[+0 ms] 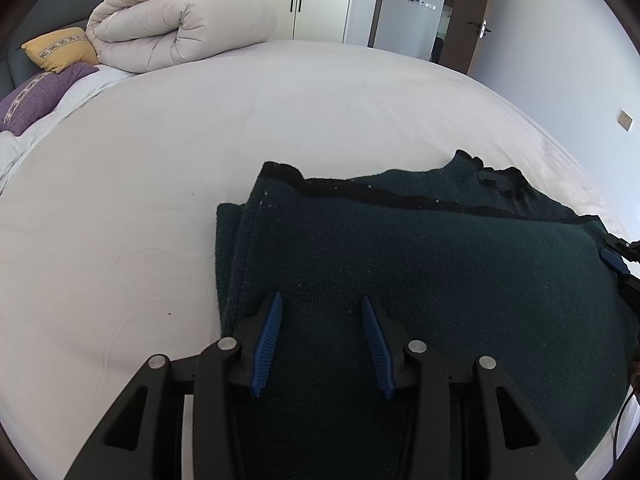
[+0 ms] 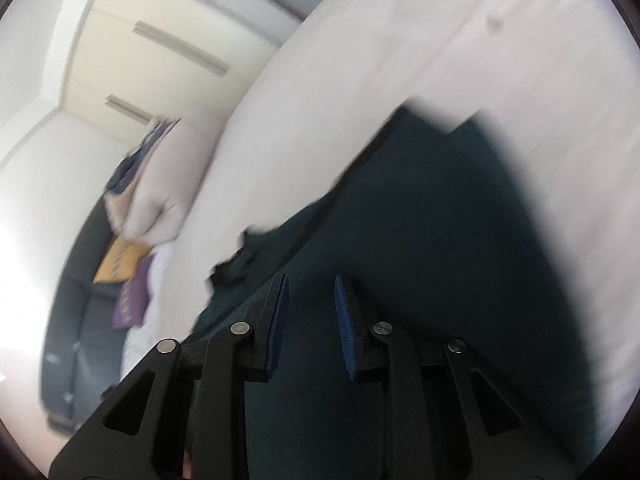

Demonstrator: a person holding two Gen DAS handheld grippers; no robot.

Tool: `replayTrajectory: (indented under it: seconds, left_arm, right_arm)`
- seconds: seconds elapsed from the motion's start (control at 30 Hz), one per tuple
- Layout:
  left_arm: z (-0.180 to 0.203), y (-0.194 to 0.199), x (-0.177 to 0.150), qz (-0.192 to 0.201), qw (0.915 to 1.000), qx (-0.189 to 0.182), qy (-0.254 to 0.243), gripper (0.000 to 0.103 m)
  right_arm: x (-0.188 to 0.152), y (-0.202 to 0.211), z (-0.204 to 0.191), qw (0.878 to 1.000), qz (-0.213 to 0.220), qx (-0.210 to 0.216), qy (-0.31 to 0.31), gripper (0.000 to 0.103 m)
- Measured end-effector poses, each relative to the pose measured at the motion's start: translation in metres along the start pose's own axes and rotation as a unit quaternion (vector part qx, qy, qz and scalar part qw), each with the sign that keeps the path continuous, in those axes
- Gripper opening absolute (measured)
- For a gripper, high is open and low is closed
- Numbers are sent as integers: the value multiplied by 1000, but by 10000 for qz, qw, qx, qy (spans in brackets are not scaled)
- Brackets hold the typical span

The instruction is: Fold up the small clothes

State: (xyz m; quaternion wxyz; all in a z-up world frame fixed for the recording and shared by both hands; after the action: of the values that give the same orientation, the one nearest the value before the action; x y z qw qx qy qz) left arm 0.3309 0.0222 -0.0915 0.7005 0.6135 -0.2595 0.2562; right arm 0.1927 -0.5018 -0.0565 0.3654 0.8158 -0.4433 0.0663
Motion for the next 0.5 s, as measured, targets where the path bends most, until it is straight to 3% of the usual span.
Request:
replayTrajectory:
  seconds: [0.13, 0.23, 0.37, 0.47, 0.5]
  left_arm:
    - [0, -1, 1, 1, 10000, 18, -24, 45]
    - [2, -2, 0, 22, 10000, 56, -63, 45]
    - [1, 5, 1, 75, 10000, 30, -26, 45]
    - [11, 34, -7, 107, 9997, 240, 4, 43]
    - [21, 50, -12, 209, 9996, 155, -82, 43]
  right_arm:
    - [21, 35, 33, 9961, 569, -546, -400, 23]
    - [8, 53, 36, 9961, 540, -363, -599, 25]
    - [-52, 48, -12, 9990, -179, 414, 11, 25]
    - [-100, 35, -53, 9913, -862, 904, 413, 25]
    - [-114, 27, -65, 9873, -1061, 1040, 555, 25]
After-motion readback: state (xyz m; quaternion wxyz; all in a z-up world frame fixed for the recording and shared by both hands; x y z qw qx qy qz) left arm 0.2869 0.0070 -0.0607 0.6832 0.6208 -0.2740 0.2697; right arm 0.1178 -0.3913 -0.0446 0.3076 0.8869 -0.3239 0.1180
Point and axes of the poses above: each gripper's, at about its wrist camera, not at the fingertips, and y roughly against the way its jaws point, z to its right, x to its top, the point moved 2 cm from there along -y, roughly the way its jaws point, and after that the axes turned 4 degrees about z, right-handed, at the moved point
